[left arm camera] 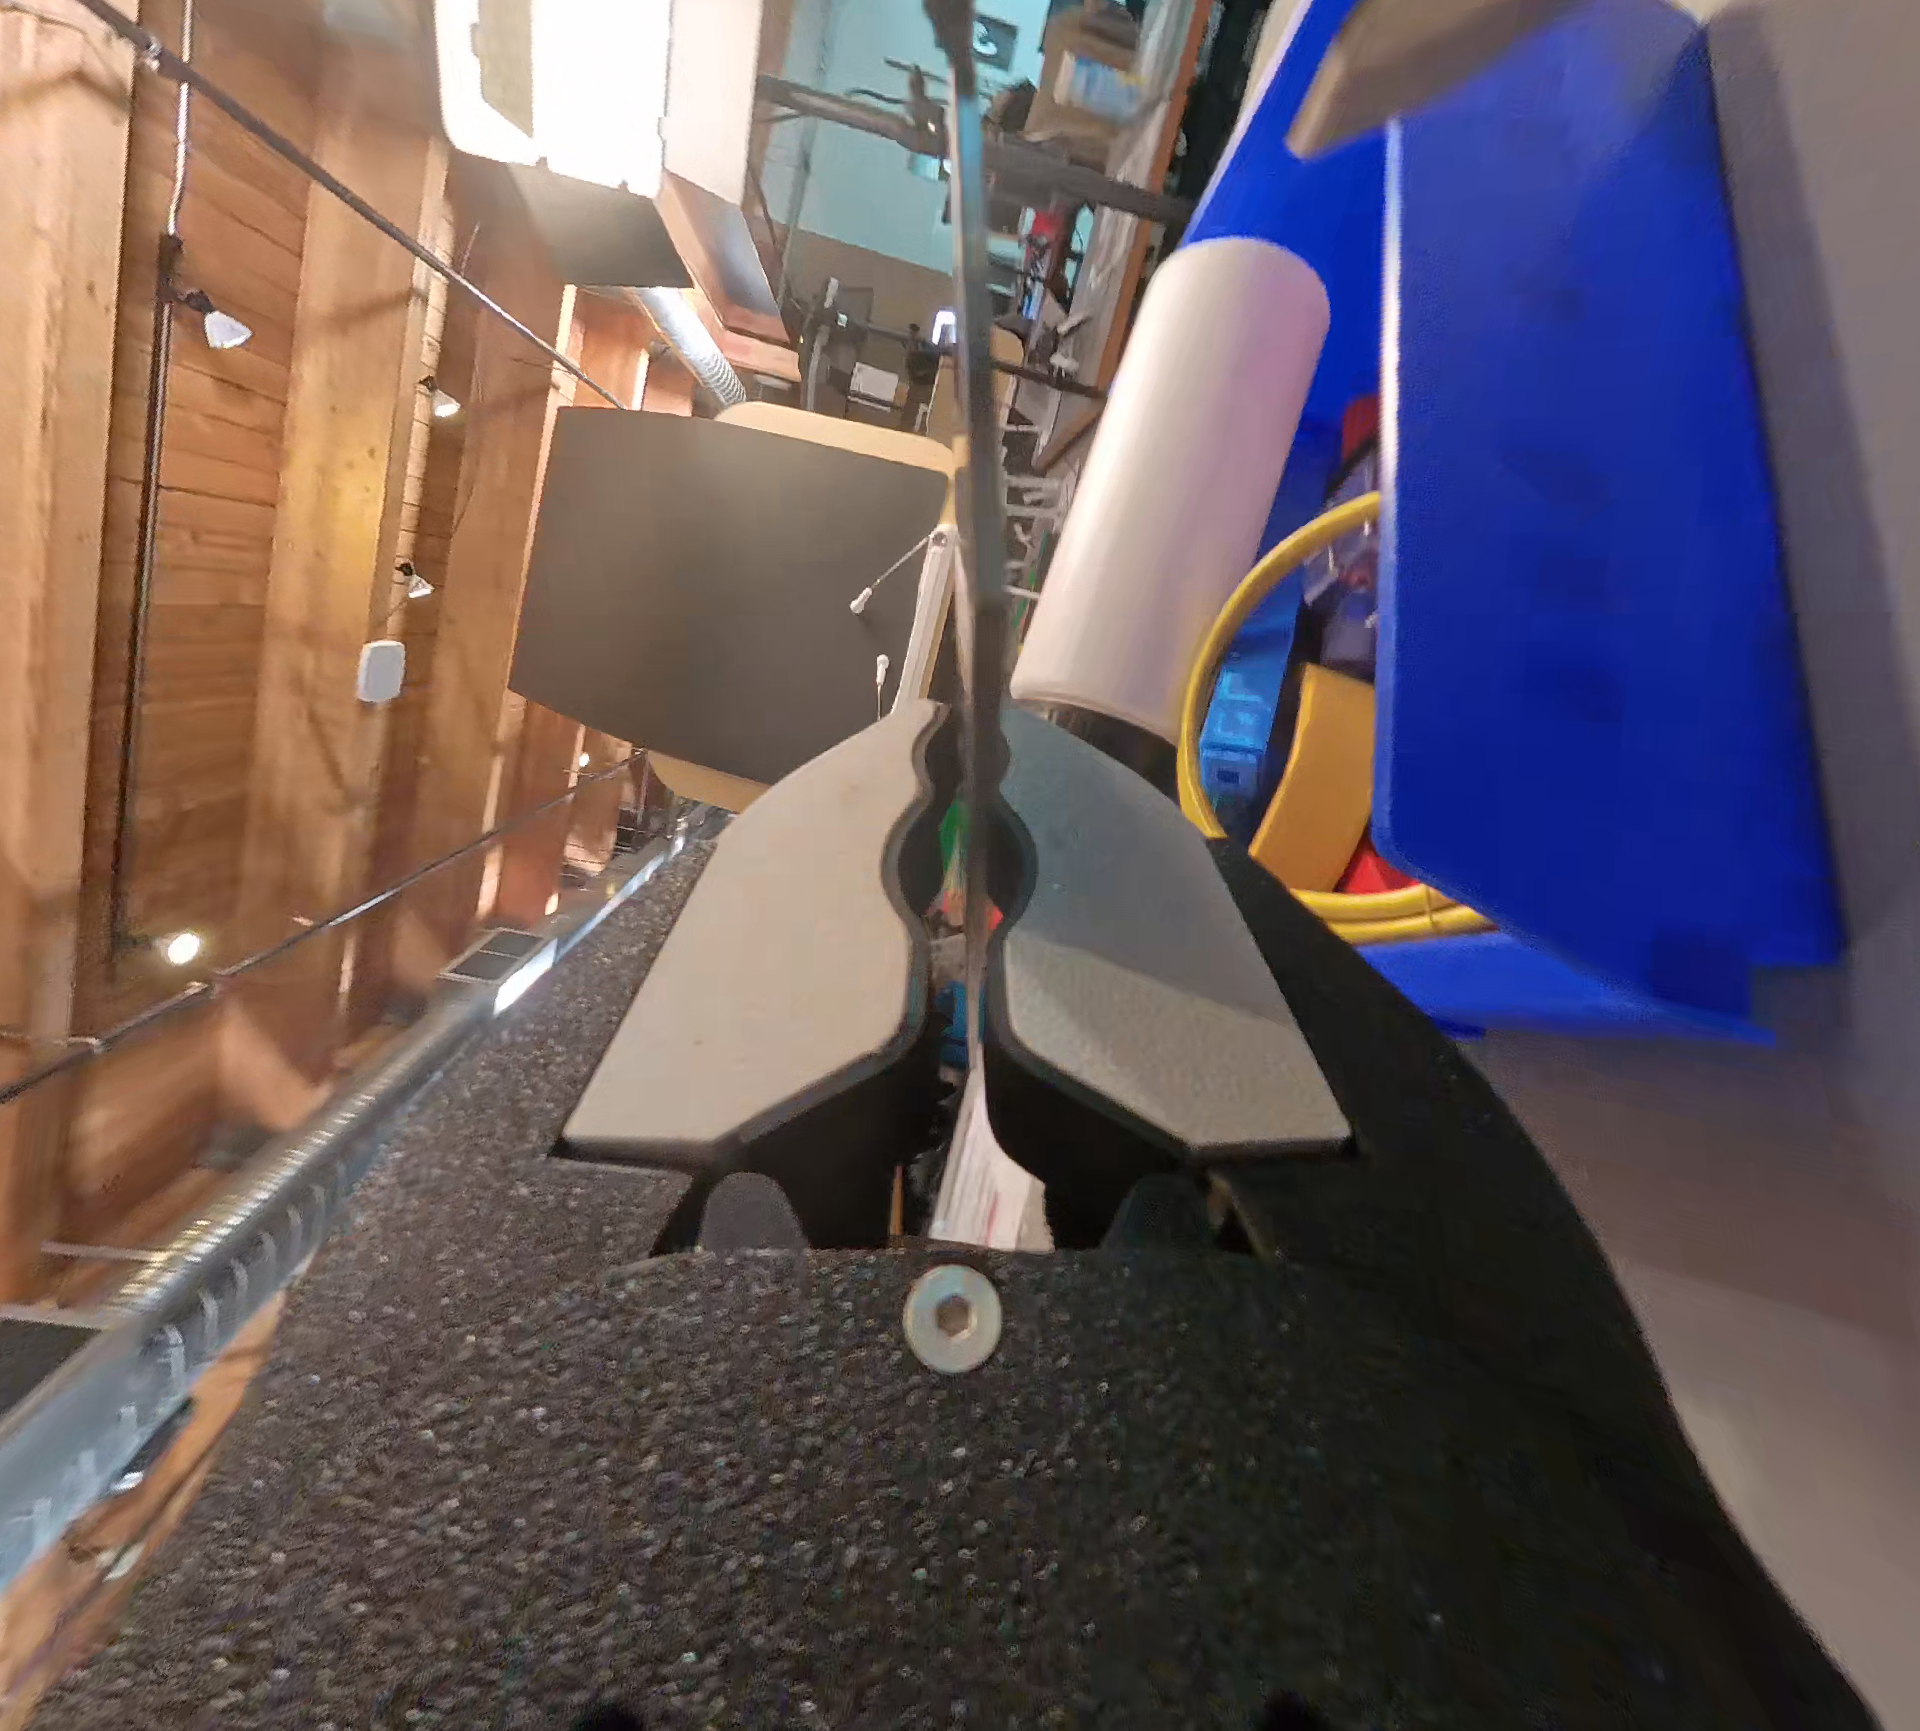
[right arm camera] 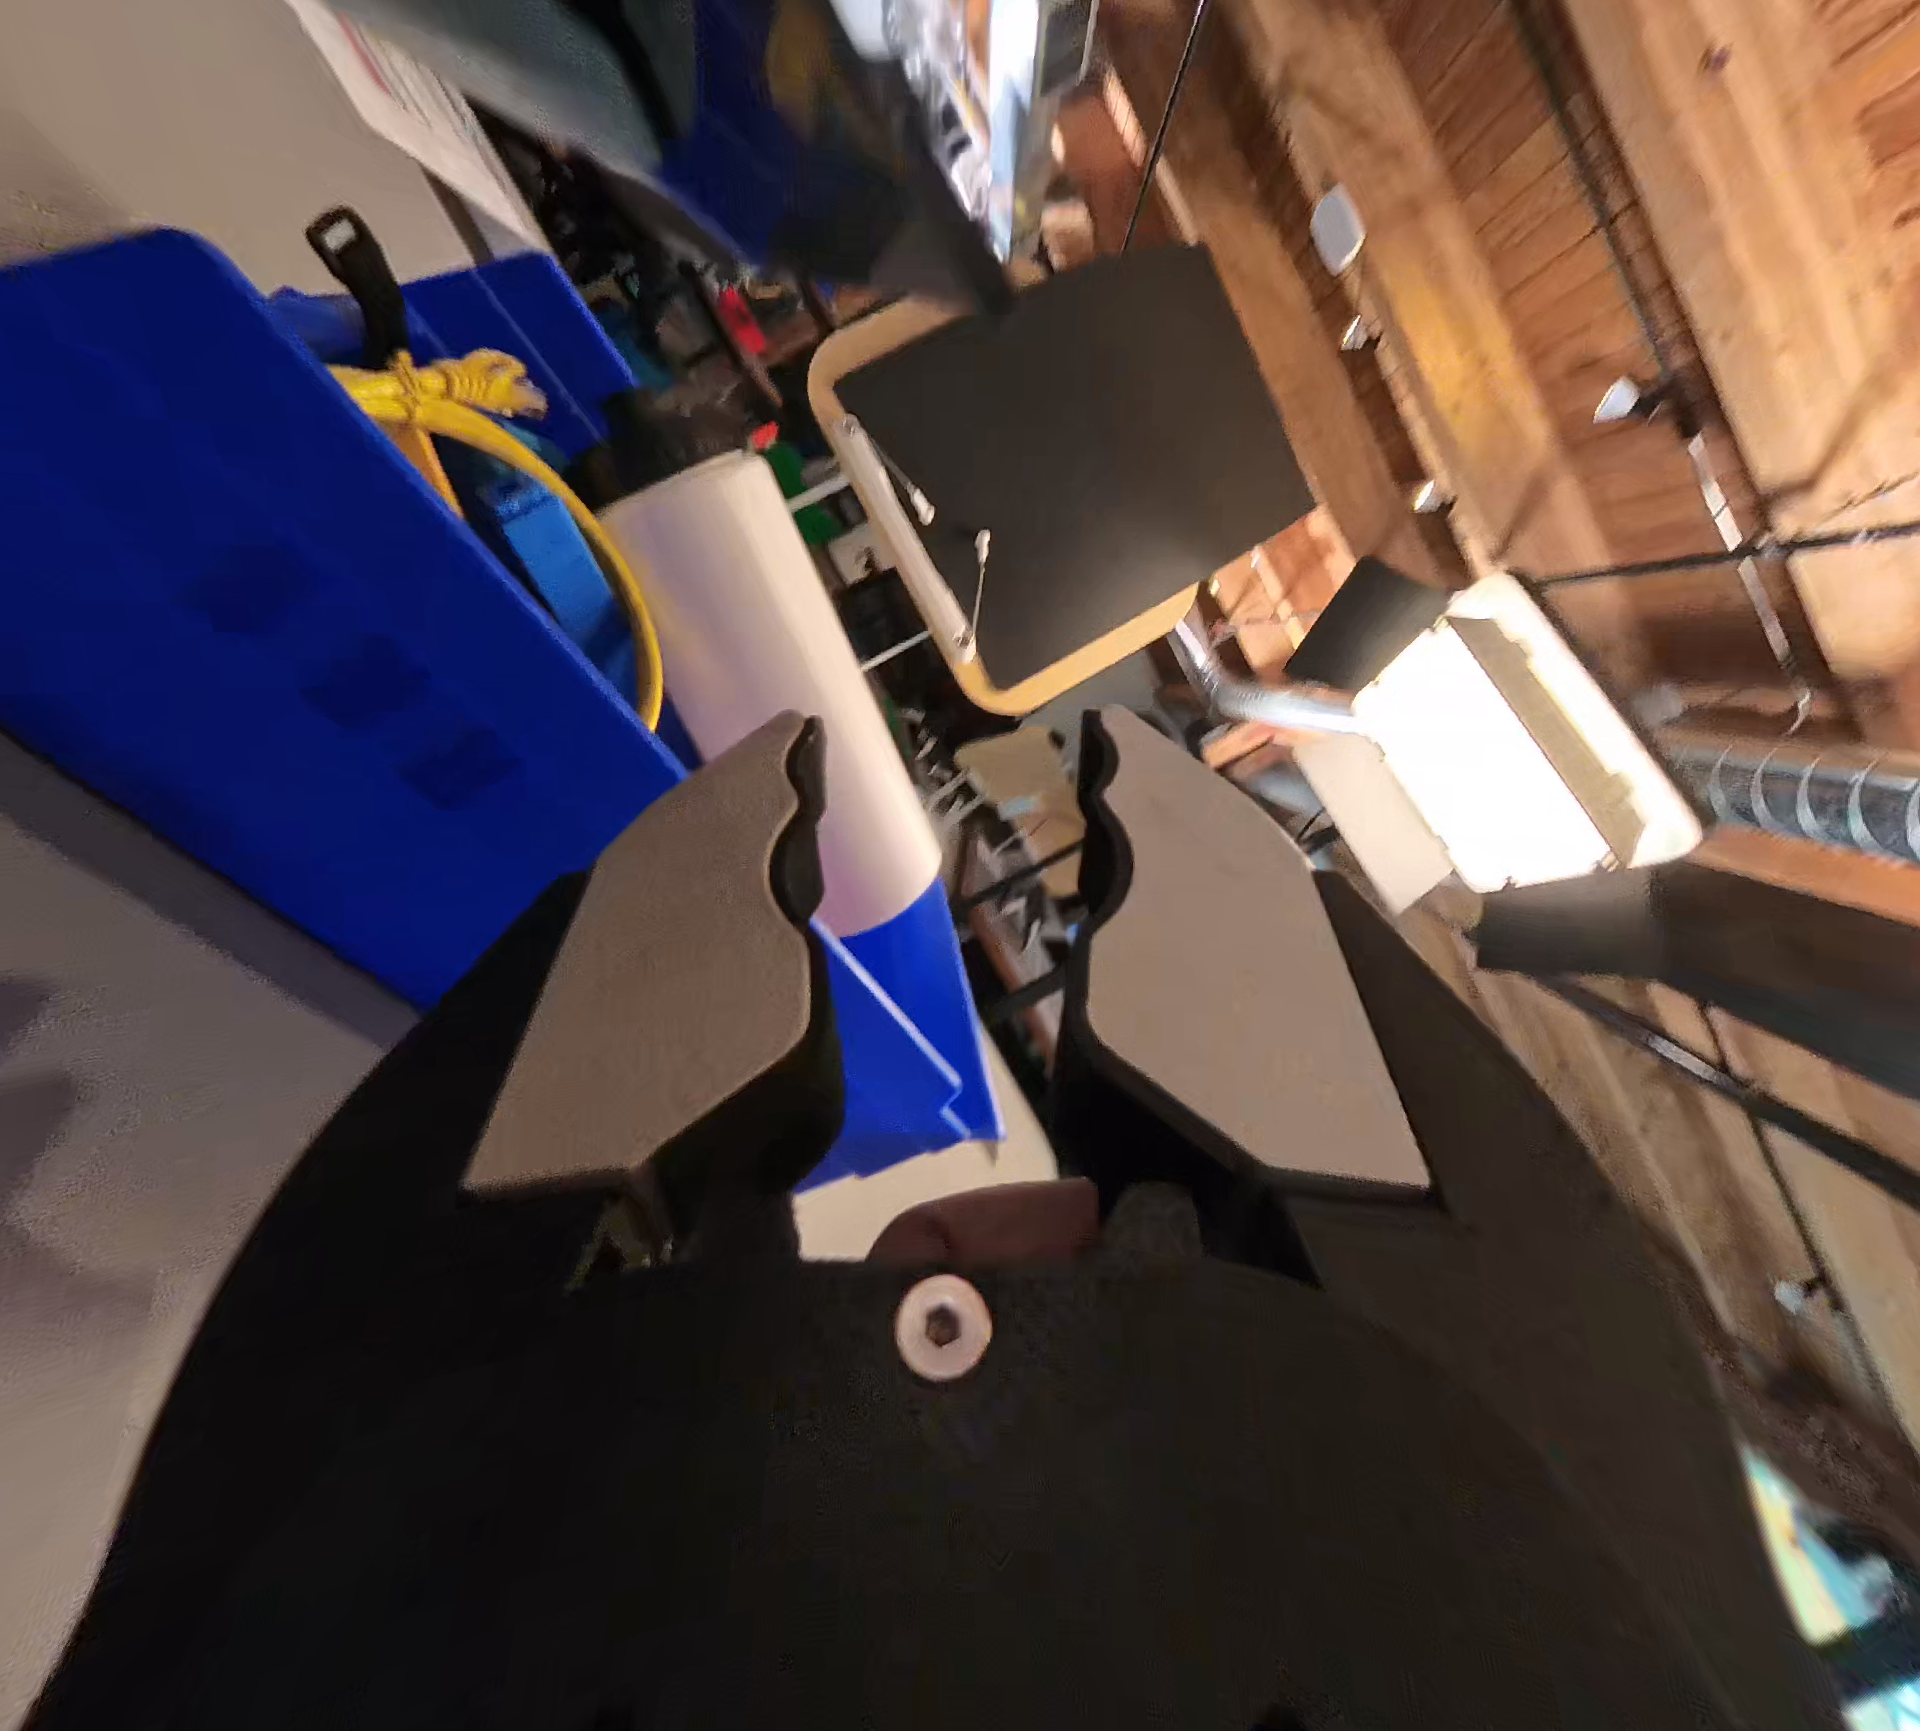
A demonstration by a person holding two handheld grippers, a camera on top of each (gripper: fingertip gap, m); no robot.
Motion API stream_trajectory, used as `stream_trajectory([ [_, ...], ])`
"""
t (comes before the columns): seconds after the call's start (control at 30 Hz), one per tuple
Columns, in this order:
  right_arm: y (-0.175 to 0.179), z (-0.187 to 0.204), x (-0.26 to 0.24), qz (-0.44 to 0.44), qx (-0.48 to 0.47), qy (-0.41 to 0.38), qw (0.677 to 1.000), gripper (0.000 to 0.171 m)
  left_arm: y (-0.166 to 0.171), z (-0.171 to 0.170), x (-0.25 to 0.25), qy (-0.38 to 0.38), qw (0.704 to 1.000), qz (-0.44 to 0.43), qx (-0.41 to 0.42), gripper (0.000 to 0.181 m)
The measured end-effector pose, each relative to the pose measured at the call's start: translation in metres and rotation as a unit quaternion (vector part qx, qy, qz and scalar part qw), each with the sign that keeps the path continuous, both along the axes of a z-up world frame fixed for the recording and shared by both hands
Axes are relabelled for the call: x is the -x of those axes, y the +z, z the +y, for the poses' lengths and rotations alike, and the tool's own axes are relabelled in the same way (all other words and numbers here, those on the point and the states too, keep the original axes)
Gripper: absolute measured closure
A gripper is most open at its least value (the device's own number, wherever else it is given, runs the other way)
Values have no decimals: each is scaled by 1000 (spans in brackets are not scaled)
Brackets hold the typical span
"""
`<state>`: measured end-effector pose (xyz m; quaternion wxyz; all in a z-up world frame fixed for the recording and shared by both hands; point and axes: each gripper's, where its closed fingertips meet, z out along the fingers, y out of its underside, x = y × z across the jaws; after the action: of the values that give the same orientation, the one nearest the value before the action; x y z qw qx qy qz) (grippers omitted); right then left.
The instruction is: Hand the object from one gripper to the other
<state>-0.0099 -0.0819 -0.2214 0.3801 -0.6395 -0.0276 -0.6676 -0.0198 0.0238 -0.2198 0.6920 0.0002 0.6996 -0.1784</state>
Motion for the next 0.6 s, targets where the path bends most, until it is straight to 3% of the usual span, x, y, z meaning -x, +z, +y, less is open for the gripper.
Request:
stream_trajectory([
  [0.17,6,21,48,-124,87,115,982,113,-14,-8,-4,4,998,-2,-66,179],
  [0.3,-10,28,47,-114,137,105,978,112,-25,-27,1,-30,994,2,-105,178],
  [0.4,-24,28,36,-84,159,85,980,135,-29,-43,9,-71,992,11,-102,178],
  [0.47,-23,27,33,-87,146,85,982,164,-30,-43,7,-63,994,24,-88,178],
  [0.6,-20,24,29,-45,110,102,988,169,-24,-45,8,-81,995,22,-45,173],
])
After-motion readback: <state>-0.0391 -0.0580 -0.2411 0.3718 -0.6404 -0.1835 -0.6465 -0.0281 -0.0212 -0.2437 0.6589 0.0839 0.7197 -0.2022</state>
